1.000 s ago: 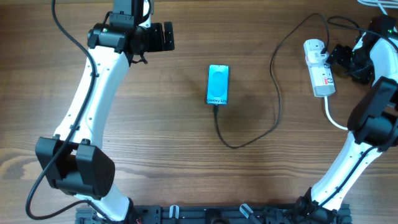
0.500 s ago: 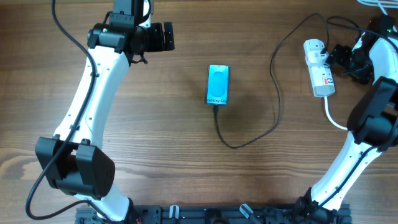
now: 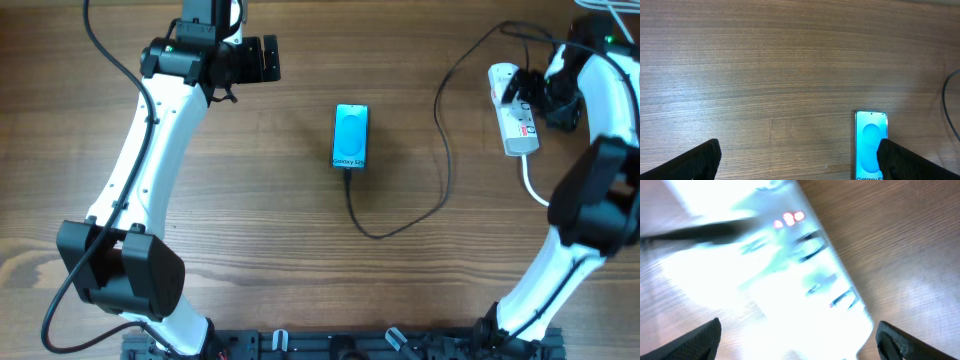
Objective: Plug charger to phone and switch on socket
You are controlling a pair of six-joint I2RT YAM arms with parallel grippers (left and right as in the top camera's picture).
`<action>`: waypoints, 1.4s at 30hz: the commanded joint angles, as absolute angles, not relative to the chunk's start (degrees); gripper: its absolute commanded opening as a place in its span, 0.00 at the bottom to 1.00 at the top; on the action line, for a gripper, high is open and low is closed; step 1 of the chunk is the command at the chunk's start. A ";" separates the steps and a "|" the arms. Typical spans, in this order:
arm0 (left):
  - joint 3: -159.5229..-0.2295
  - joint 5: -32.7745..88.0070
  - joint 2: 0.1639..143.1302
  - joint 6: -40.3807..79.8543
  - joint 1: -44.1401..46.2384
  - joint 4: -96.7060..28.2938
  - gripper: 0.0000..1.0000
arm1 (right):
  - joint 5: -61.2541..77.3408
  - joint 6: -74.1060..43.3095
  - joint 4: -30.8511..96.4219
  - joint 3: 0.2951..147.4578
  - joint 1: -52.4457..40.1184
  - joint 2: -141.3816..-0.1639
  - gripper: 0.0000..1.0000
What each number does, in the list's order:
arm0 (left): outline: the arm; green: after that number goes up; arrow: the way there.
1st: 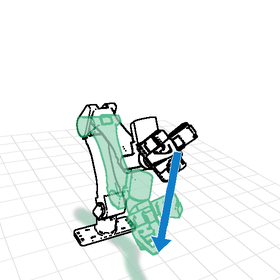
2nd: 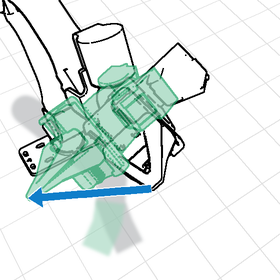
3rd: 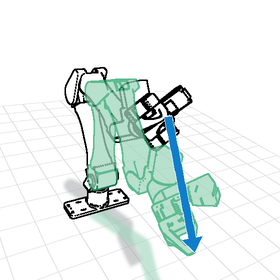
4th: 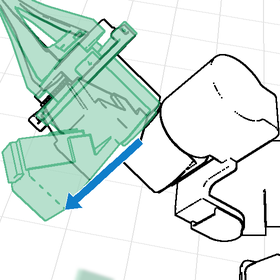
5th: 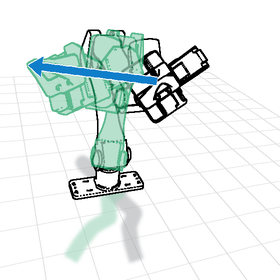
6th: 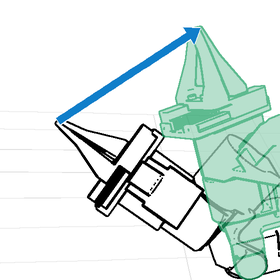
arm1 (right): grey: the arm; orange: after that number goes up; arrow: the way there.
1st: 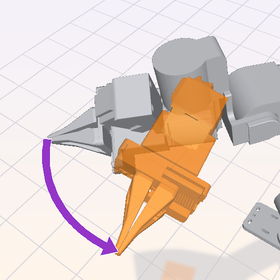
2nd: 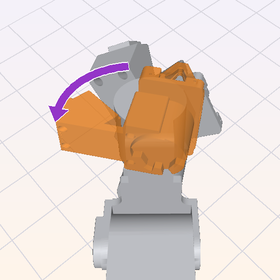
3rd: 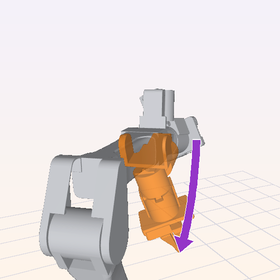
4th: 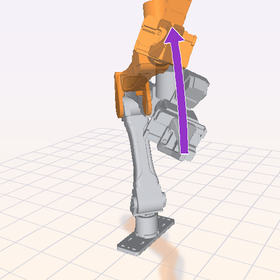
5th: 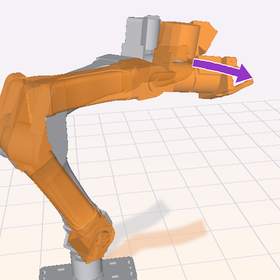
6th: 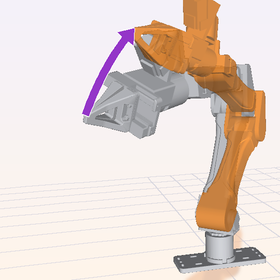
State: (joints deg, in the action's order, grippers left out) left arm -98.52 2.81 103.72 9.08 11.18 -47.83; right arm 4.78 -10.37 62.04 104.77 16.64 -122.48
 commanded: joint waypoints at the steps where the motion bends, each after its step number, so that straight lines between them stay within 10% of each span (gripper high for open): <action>1: -98.26 1.85 104.14 8.16 11.33 -47.83 1.00 | 6.52 -12.29 66.87 105.73 16.82 -104.90 1.00; 17: -98.26 1.85 104.14 8.16 11.33 -47.83 1.00 | 6.59 -30.13 78.13 81.21 11.09 -52.95 1.00; 28: -98.26 1.85 104.14 8.16 11.33 -47.83 1.00 | 0.80 -47.44 86.50 79.31 11.09 -49.19 1.00; 42: -98.26 1.85 104.14 8.16 11.33 -47.83 1.00 | 16.88 -1.80 36.99 33.04 9.96 -12.14 1.00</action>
